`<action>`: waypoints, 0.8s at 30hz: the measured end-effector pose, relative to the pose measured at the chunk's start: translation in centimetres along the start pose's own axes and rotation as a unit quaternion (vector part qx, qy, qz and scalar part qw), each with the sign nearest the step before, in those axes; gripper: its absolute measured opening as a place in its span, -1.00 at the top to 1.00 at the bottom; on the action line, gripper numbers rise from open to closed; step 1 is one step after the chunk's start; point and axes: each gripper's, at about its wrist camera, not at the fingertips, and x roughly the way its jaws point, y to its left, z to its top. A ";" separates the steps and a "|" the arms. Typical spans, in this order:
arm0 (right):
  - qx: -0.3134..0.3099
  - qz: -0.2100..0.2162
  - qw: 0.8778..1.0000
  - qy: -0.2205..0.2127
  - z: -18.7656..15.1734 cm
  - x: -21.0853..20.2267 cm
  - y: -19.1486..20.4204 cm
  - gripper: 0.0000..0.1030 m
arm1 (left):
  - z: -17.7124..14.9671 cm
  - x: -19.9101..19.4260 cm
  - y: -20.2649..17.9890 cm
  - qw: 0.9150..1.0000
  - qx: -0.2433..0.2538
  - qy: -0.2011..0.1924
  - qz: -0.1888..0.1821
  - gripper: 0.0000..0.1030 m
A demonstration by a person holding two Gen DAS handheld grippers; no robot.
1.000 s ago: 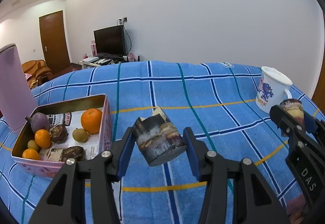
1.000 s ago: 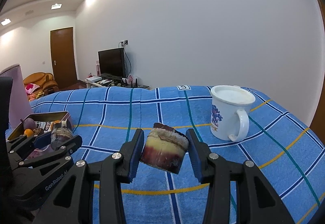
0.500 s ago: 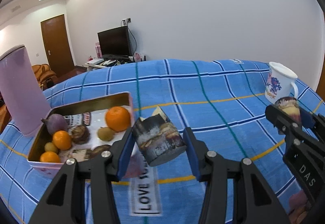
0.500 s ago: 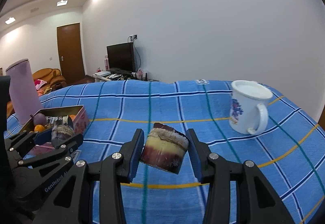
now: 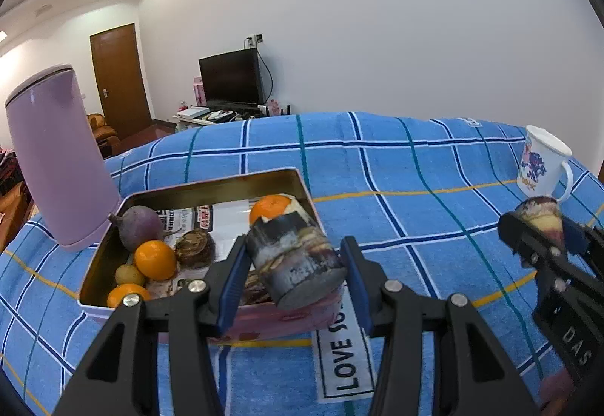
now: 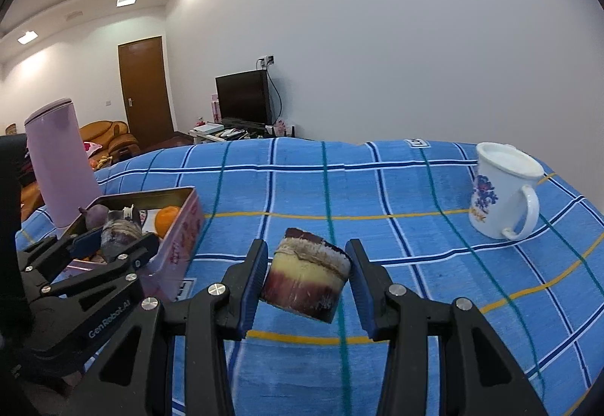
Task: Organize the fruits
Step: 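Carry the dark can to the tin with the left tool while the right tool carries the striped can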
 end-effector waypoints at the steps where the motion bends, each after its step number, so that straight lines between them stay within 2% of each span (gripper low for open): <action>1: -0.001 0.003 1.000 0.000 0.0 0.0 0.3 0.13 | -0.1 0.0 0.1 1.000 -0.001 0.000 -0.001 0.02; 24: -0.020 0.047 0.999 0.004 -0.3 0.0 6.3 0.12 | -0.5 -0.8 4.4 0.999 -0.018 -0.015 0.023 0.02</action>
